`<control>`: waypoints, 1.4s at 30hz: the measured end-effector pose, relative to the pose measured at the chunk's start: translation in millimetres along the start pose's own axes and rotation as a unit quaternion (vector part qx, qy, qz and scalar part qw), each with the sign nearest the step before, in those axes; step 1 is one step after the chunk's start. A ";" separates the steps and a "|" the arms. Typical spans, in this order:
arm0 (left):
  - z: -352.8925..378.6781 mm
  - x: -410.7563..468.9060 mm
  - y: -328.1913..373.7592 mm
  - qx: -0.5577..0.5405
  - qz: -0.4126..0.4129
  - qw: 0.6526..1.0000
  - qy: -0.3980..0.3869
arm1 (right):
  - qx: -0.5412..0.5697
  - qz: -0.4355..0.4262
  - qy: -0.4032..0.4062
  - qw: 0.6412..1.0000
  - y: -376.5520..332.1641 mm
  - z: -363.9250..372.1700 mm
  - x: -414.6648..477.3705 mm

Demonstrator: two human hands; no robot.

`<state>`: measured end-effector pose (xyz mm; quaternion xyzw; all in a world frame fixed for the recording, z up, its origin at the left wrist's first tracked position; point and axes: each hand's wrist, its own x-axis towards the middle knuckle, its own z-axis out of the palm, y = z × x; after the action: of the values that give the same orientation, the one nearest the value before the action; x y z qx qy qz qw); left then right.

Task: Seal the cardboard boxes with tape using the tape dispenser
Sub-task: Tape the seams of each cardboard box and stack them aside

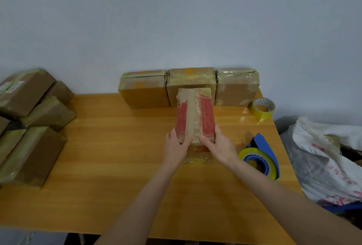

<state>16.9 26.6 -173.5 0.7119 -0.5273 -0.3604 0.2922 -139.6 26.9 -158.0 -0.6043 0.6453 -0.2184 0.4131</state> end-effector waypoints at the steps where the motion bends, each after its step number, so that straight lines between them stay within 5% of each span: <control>1: 0.3 0.9 -3.1 0.004 0.001 1.000 0.001 | 0.005 -0.005 0.000 1.000 3.5 1.5 0.5; 8: -9.7 -1.4 -13.8 0.024 0.038 0.999 -0.015 | -0.023 -0.018 -0.009 1.000 14.2 -5.5 1.0; 12: -22.5 7.4 -3.8 0.141 0.049 0.988 -0.039 | -0.028 0.016 -0.001 0.999 4.4 -1.5 -3.8; 15: -39.3 12.8 11.9 0.298 0.091 0.950 0.004 | -0.018 -0.009 -0.090 0.996 -7.1 13.9 -19.0; 18: -37.4 12.4 26.4 0.410 0.085 0.904 -0.082 | -0.168 -0.071 -0.171 0.968 -9.1 29.7 -30.3; 24: -56.6 16.5 19.1 0.511 0.199 0.822 -0.150 | -0.181 -0.087 0.072 0.977 -20.2 -33.2 -5.1; 27: -67.2 19.2 11.1 0.516 0.291 0.788 -0.169 | -0.234 -0.062 0.081 0.967 -19.3 -59.2 14.3; 30: -67.2 18.1 -0.8 0.417 0.312 0.854 -0.004 | -0.237 -0.016 0.016 0.971 -20.7 -67.5 25.8; 32: -58.0 7.6 0.0 0.284 0.216 0.930 0.091 | -0.211 0.024 -0.038 0.976 -11.6 -64.4 27.6; 34: -41.4 -4.1 8.4 0.133 0.068 0.987 0.065 | -0.214 0.023 -0.025 0.976 -1.6 -55.6 25.1; 37: -17.0 -10.9 12.6 0.022 -0.012 0.999 -0.034 | -0.213 0.014 0.046 0.976 0.1 -44.0 19.4; 42: -19.6 7.0 19.8 0.061 0.060 0.996 0.001 | -0.256 -0.008 0.032 0.966 -4.0 -35.5 1.1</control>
<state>23.6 15.2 -148.0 0.6958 -0.5898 -0.3083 0.2701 -165.4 17.4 -135.1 -0.6881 0.6874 -0.0683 0.2219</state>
